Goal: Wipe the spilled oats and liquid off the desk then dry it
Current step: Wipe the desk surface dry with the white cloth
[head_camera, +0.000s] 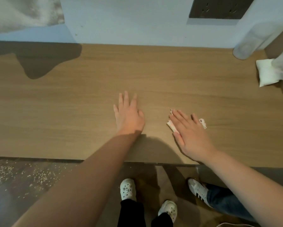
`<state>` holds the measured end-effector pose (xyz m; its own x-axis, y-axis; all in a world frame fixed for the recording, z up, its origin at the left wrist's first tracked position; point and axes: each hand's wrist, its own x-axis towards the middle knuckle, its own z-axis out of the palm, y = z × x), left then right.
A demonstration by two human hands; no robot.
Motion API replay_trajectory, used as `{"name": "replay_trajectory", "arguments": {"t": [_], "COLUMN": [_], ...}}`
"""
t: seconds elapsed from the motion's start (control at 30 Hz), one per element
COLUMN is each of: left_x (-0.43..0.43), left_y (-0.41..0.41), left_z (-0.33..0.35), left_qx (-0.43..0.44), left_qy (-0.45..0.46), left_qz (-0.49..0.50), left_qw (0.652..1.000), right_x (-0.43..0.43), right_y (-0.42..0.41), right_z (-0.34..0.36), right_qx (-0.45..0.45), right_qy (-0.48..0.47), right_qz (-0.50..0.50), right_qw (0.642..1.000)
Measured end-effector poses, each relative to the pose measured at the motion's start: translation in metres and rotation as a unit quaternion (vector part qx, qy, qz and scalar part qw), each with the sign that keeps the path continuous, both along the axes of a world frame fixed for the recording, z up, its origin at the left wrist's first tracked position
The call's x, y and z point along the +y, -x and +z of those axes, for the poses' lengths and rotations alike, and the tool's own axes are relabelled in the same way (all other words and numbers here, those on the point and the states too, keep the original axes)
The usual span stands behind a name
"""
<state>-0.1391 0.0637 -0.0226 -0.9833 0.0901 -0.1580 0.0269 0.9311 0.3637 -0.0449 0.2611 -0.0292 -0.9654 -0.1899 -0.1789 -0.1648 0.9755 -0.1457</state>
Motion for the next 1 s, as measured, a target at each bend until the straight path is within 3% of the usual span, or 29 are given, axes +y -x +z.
{"name": "replay_trajectory", "arguments": {"t": [0.13,0.2,0.3,0.37,0.43,0.5,0.57,0.63,0.7,0.77,0.83,0.9,1.0], "left_x": [0.025,0.027,0.026,0.026,0.026,0.025,0.026,0.026,0.027,0.025,0.026,0.028,0.029], "left_y": [-0.050,-0.059,-0.060,-0.060,-0.061,-0.061,-0.060,-0.061,-0.062,-0.062,-0.062,-0.063,-0.063], "left_z": [-0.006,-0.012,-0.016,-0.017,-0.018,-0.017,-0.017,-0.017,-0.016,-0.016,-0.016,-0.015,-0.013], "left_qx": [-0.025,-0.014,0.005,0.014,0.018,0.023,0.025,0.025,0.026,0.028,0.035,0.038,0.028], "left_qy": [0.067,0.112,0.112,0.104,0.091,0.085,0.083,0.084,0.081,0.079,0.074,0.066,0.065], "left_qz": [-0.062,-0.093,-0.089,-0.087,-0.084,-0.078,-0.077,-0.078,-0.080,-0.075,-0.072,-0.069,-0.076], "left_qw": [0.995,0.989,0.990,0.991,0.992,0.993,0.993,0.993,0.993,0.994,0.994,0.995,0.995], "right_x": [0.044,0.030,-0.008,-0.006,0.023,0.060,0.087,0.076,0.043,0.003,-0.011,-0.001,0.023], "right_y": [-0.001,-0.003,-0.023,-0.032,-0.024,-0.012,0.002,0.008,0.001,-0.016,-0.031,-0.027,-0.006], "right_z": [-0.003,-0.003,-0.006,-0.006,-0.003,-0.006,-0.002,0.001,-0.001,-0.001,0.000,-0.002,-0.006], "right_qx": [0.031,0.038,0.027,0.005,0.003,0.048,0.087,0.088,0.080,0.048,0.019,0.025,0.062], "right_qy": [0.008,0.002,-0.001,0.021,0.044,0.035,0.029,0.028,0.043,0.065,0.079,0.082,0.058], "right_qz": [-0.245,-0.271,-0.087,0.048,0.043,-0.123,-0.347,-0.442,-0.344,-0.144,-0.008,0.020,-0.123], "right_qw": [0.969,0.962,0.996,0.999,0.998,0.991,0.933,0.892,0.934,0.986,0.997,0.996,0.989]}}
